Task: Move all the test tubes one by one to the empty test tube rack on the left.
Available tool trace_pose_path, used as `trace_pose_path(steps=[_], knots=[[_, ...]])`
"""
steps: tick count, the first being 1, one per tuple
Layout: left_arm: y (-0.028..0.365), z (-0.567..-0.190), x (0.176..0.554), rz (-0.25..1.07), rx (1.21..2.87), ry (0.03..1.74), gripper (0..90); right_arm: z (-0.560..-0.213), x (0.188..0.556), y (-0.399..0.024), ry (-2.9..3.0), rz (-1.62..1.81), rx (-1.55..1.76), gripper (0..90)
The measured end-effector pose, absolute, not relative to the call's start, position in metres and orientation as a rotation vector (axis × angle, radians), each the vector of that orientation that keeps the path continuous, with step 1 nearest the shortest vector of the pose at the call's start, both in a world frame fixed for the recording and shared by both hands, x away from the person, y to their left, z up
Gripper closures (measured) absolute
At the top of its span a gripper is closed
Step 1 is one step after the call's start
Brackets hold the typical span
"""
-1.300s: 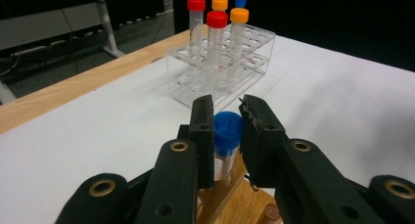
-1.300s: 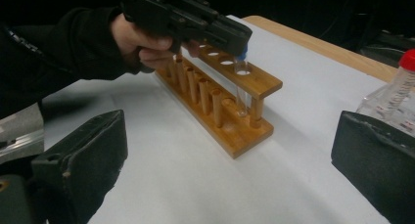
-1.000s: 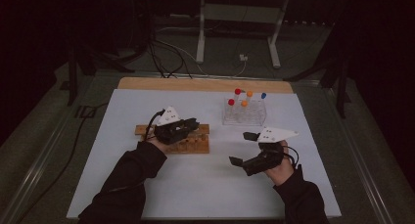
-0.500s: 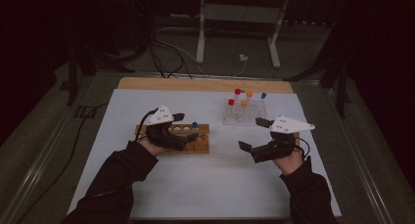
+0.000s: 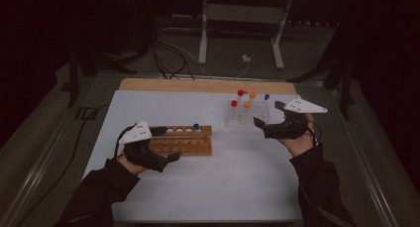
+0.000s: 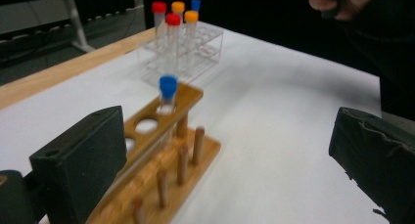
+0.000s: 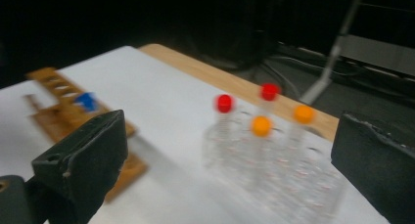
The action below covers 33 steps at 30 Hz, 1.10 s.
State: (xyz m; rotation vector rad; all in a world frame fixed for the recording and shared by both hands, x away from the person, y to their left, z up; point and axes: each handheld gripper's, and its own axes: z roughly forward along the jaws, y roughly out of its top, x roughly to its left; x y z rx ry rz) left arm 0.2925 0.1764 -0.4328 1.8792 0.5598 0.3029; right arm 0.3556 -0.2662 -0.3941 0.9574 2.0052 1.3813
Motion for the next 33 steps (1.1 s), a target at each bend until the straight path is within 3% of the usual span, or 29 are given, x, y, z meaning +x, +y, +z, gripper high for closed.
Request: trace_pose_path(steps=[9, 15, 19, 25, 33], knots=[[0.198, -0.454, 0.264, 0.345, 1.897, 0.612, 1.6, -0.416, 0.392, -0.283, 1.971, 1.292, 1.11, 5.8], [0.207, -0.467, 0.252, 0.34, 1.891, 0.637, 1.6, -0.435, 0.409, -0.29, 1.934, 1.254, 1.196, 24.2], [0.209, -0.47, 0.249, 0.351, 1.883, 0.628, 1.6, -0.442, 0.421, -0.292, 1.934, 1.223, 1.227, 41.7], [0.209, -0.47, 0.25, 0.355, 1.881, 0.619, 1.6, -0.45, 0.437, -0.292, 1.956, 1.151, 1.275, 57.6], [0.209, -0.475, 0.252, 0.338, 1.891, 0.622, 1.6, -0.458, 0.457, -0.293, 1.945, 1.088, 1.362, 63.6]])
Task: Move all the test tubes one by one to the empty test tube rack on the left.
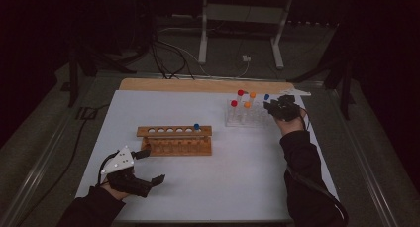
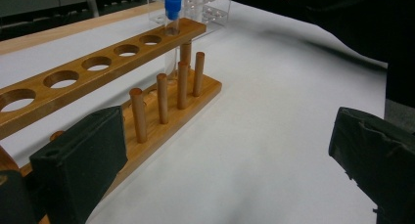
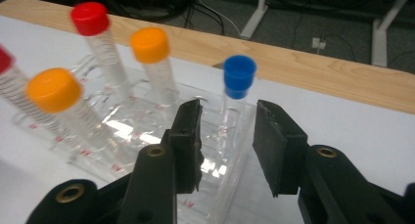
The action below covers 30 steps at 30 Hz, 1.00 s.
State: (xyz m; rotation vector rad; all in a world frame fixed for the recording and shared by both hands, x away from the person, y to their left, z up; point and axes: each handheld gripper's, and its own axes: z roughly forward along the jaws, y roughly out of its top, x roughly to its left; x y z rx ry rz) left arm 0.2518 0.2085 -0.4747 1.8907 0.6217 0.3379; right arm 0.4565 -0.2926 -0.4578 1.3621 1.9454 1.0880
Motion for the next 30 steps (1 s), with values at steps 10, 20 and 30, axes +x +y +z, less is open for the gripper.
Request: trace_pose_path(steps=[10, 20, 30], knots=[[0.211, -0.474, 0.253, 0.337, 1.883, 0.622, 1.6, -0.466, 0.473, -0.286, 1.94, 1.078, 1.387, 68.7], [0.212, -0.475, 0.254, 0.328, 1.887, 0.624, 1.6, -0.467, 0.476, -0.281, 1.938, 1.061, 1.385, 76.6], [0.211, -0.474, 0.254, 0.318, 1.885, 0.63, 1.6, -0.442, 0.47, -0.286, 1.915, 1.084, 1.336, 76.8]])
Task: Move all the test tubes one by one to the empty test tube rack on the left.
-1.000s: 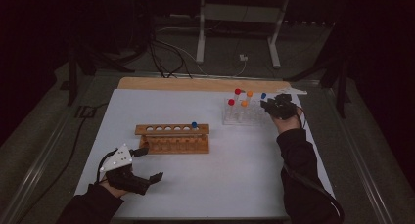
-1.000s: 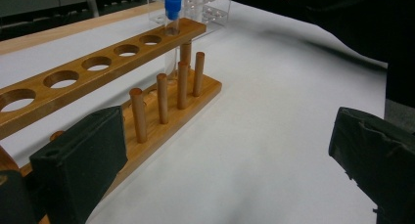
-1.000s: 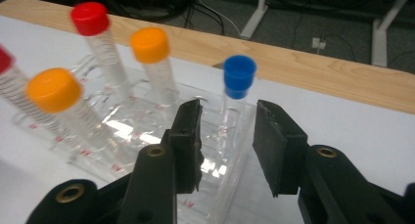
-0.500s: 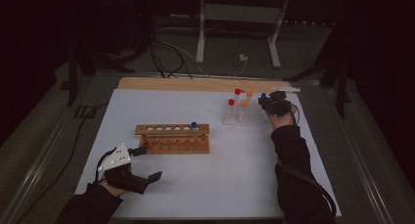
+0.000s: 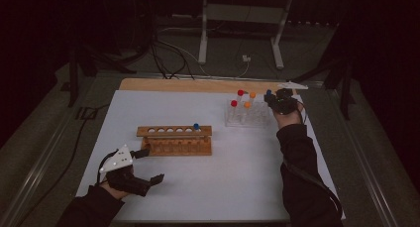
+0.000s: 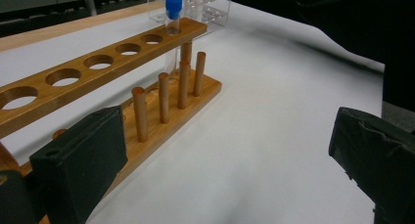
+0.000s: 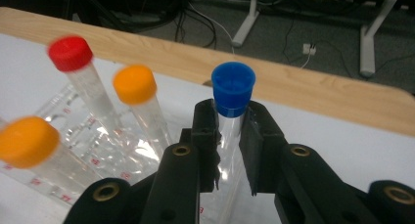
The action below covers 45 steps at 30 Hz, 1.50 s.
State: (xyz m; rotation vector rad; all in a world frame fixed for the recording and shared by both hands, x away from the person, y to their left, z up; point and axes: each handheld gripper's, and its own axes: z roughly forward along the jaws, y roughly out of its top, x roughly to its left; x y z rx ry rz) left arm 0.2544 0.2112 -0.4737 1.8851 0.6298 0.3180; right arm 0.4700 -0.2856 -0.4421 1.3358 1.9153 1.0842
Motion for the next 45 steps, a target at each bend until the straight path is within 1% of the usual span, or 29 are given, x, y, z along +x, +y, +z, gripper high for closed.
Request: trace_pose_path(steps=[11, 21, 26, 33, 45], knots=[[0.21, -0.468, 0.255, 0.304, 1.878, 0.631, 1.6, -0.4, 0.448, -0.287, 1.902, 1.101, 1.238, 76.8], [0.201, -0.463, 0.256, 0.264, 1.902, 0.603, 1.6, -0.388, 0.411, -0.281, 2.005, 1.141, 1.149, 76.8], [0.196, -0.461, 0.258, 0.246, 1.911, 0.594, 1.6, -0.39, 0.393, -0.277, 2.054, 1.16, 1.126, 76.8], [0.19, -0.459, 0.26, 0.231, 1.929, 0.585, 1.6, -0.402, 0.365, -0.267, 2.133, 1.185, 1.076, 76.8], [0.174, -0.458, 0.263, 0.197, 1.943, 0.542, 1.6, -0.43, 0.324, -0.231, 2.29, 1.21, 0.959, 76.8]])
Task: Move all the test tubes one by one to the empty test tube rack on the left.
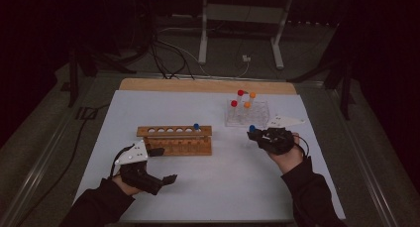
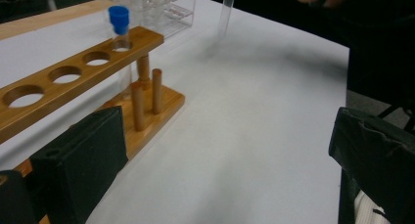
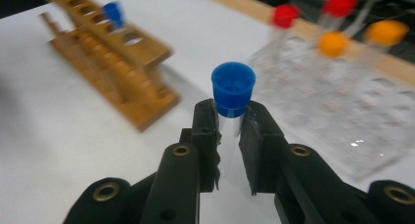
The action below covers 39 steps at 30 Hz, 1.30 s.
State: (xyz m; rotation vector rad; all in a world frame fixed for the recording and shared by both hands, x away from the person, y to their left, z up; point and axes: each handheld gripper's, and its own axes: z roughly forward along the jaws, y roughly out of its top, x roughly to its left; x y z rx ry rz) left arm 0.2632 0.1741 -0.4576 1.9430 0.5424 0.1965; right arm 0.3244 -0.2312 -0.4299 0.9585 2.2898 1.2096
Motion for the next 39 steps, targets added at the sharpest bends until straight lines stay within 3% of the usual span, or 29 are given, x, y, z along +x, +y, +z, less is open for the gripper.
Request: trace_pose_path(steps=[16, 22, 32, 39], knots=[[0.146, -0.452, 0.266, 0.161, 1.948, 0.463, 2.1, -0.454, 0.286, -0.174, 2.499, 1.257, 0.779, 76.8], [0.133, -0.447, 0.269, 0.149, 1.942, 0.429, 6.2, -0.453, 0.276, -0.161, 2.535, 1.276, 0.719, 76.8], [0.107, -0.441, 0.276, 0.127, 1.945, 0.379, 18.6, -0.453, 0.271, -0.15, 2.552, 1.29, 0.666, 76.8], [0.092, -0.437, 0.28, 0.146, 1.946, 0.357, 34.0, -0.449, 0.268, -0.15, 2.547, 1.306, 0.654, 76.8]])
